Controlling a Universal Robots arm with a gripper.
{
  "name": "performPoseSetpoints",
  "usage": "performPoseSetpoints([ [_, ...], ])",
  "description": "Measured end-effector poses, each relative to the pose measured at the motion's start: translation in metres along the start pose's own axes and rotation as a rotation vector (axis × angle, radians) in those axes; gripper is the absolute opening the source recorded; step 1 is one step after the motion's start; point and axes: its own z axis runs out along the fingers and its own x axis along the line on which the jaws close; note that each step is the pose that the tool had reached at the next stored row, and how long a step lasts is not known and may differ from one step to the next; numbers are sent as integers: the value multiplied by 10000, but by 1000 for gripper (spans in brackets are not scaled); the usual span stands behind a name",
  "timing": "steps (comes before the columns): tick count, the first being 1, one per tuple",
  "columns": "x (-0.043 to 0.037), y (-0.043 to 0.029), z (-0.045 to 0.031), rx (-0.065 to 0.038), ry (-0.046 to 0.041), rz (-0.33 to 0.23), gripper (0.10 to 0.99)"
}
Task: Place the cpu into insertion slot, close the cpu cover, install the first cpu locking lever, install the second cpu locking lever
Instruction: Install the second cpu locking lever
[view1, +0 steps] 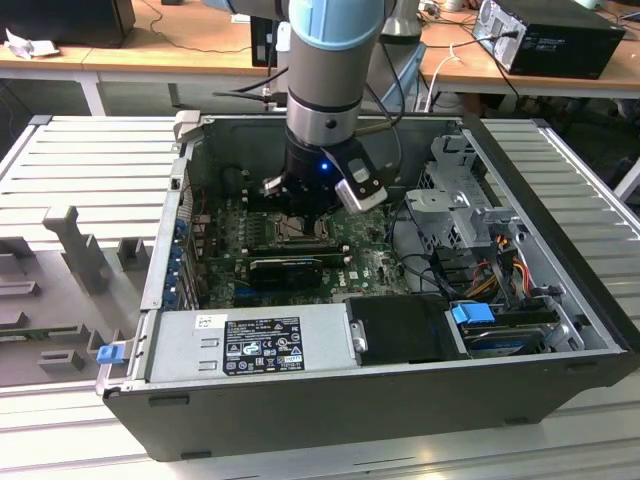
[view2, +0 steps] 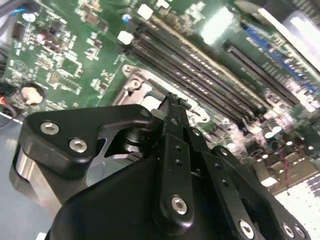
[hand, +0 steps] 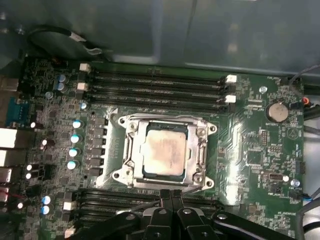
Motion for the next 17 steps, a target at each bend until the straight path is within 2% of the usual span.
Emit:
performPoseSetpoints([
  [3, 114, -16, 4, -1, 1, -15, 106],
  [4, 188, -16, 11, -5, 1, -21, 106],
  [5, 213, -15, 23, -8, 0, -31, 106],
  [10, 228, -29, 140, -25, 2, -39, 106],
  [11, 248, -32, 177, -58, 1, -45, 106],
  [13, 281, -41, 186, -259, -15, -52, 106],
  [14, 302, -57, 187, -495, -32, -62, 106],
  [15, 316, -86, 189, -598, -38, -77, 106],
  [17, 337, -108, 192, -667, -36, -131, 106],
])
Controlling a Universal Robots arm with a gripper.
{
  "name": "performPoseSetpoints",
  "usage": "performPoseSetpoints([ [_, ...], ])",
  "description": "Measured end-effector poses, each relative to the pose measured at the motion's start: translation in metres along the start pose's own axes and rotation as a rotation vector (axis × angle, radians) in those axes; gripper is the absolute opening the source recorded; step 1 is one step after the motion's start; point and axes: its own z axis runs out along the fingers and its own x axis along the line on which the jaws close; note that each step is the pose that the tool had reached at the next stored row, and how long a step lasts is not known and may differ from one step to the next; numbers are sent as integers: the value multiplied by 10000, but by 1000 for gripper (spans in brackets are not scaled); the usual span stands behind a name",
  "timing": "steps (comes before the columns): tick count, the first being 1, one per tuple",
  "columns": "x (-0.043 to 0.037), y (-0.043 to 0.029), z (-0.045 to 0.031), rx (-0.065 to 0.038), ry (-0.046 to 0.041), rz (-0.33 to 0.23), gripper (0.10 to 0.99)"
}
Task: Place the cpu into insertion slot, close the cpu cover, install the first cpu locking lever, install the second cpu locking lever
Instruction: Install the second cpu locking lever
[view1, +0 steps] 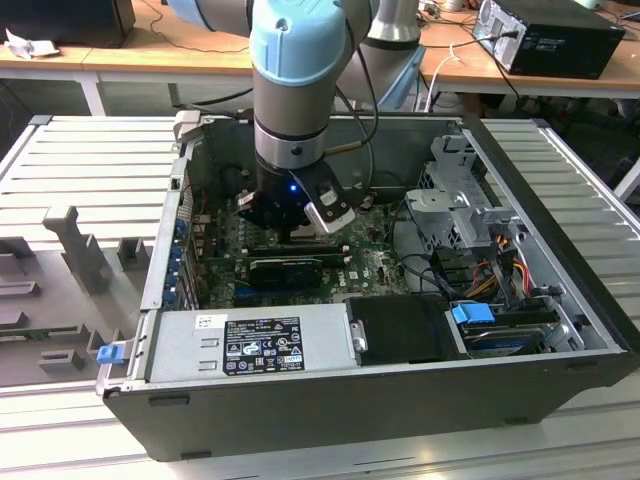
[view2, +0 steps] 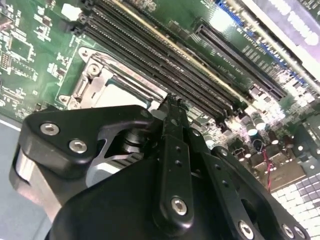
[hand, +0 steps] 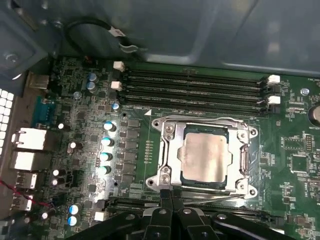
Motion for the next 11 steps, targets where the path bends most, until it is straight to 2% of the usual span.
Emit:
performPoseSetpoints([
  [2, 29, -18, 2, -51, 8, -68, 106],
  [5, 81, -55, 24, -219, -2, -101, 106],
  [11, 123, -68, 105, -379, -17, -106, 106],
])
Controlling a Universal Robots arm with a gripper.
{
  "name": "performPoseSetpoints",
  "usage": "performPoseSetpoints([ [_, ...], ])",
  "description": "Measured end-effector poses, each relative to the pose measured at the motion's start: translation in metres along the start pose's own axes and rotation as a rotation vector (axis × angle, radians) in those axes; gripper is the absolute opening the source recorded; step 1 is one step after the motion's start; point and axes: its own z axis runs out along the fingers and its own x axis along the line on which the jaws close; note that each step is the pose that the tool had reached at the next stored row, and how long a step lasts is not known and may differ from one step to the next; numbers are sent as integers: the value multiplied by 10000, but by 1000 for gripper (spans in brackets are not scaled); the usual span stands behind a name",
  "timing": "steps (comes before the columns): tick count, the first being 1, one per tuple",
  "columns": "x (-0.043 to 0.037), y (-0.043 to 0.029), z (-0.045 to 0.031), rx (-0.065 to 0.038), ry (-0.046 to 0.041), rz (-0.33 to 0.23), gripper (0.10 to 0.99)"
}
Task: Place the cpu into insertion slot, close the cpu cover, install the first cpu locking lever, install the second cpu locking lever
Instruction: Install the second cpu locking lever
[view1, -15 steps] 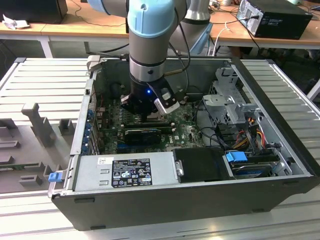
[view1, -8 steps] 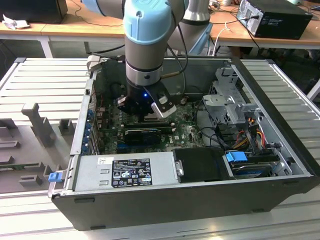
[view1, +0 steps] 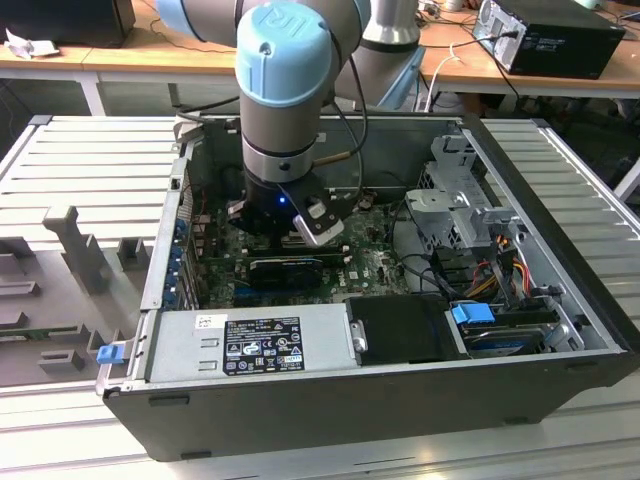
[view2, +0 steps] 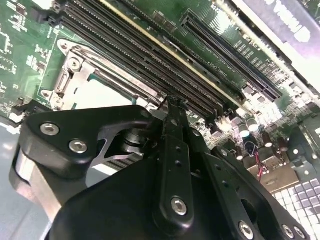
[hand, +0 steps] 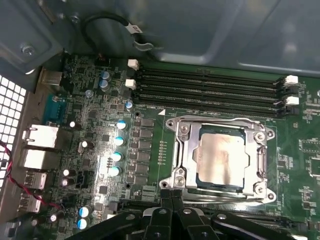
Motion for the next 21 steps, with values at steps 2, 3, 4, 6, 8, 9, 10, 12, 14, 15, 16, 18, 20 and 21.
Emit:
performPoseSetpoints([
  [2, 14, -10, 35, -54, -5, 0, 106],
  [3, 17, -13, 45, -70, -4, -2, 106],
  [4, 21, -16, 59, -188, -13, -3, 106],
  [6, 26, -18, 74, -342, -36, -6, 106],
  [8, 33, -23, 98, -458, -45, -10, 106],
  [9, 43, -25, 107, -472, -43, -9, 106],
  [10, 44, -24, 108, -477, -43, -9, 106],
  [12, 44, -14, 72, -501, -54, -13, 106],
  [14, 45, 2, -3, -491, -48, -10, 106],
  [15, 45, 7, -26, -491, -48, -10, 106],
  [16, 45, 13, -44, -488, -47, -10, 106],
  [18, 44, 25, -86, -481, -45, -10, 106],
  [20, 44, 34, -122, -474, -44, -10, 106],
  [21, 44, 37, -132, -462, -43, -8, 106],
])
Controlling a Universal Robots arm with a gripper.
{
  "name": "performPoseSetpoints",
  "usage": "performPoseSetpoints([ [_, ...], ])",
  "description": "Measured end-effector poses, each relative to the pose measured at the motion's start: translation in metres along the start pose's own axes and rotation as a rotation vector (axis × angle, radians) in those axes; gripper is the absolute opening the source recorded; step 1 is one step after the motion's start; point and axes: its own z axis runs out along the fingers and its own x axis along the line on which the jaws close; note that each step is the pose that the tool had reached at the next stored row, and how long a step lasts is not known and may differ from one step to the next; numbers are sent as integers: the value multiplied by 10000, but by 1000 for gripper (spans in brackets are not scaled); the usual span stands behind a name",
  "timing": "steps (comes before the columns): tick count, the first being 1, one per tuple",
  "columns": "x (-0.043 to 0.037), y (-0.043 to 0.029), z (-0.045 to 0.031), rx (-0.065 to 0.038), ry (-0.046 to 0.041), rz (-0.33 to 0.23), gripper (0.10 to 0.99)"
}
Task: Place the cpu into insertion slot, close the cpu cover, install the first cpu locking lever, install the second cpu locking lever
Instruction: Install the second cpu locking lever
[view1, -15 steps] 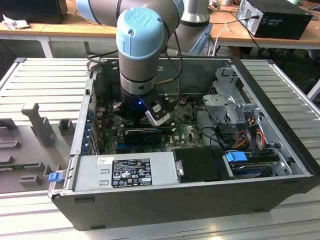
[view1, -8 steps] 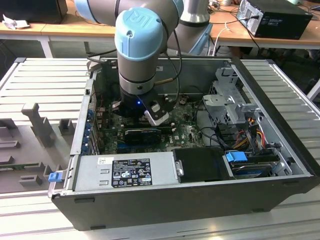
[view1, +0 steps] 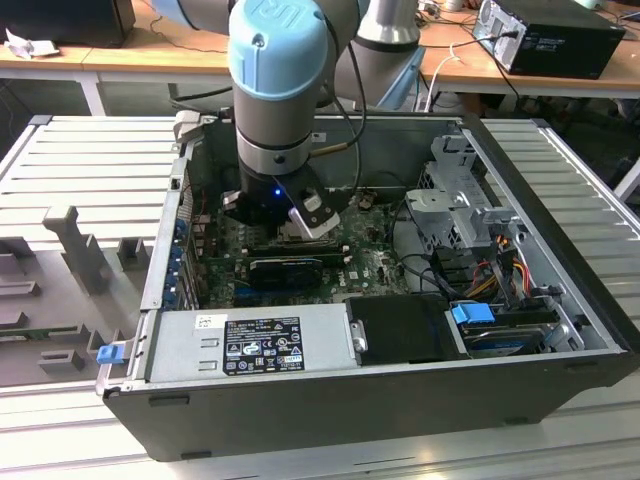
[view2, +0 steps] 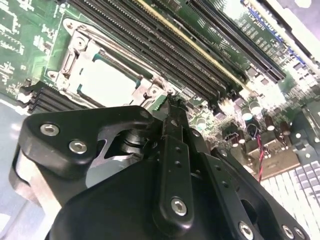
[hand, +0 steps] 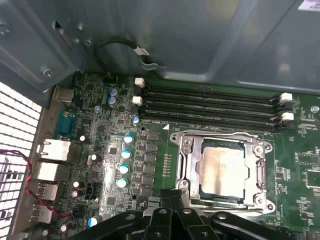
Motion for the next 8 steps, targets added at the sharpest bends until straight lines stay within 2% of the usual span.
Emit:
performPoseSetpoints([
  [8, -1, 43, -156, 29, 4, -1, 106],
])
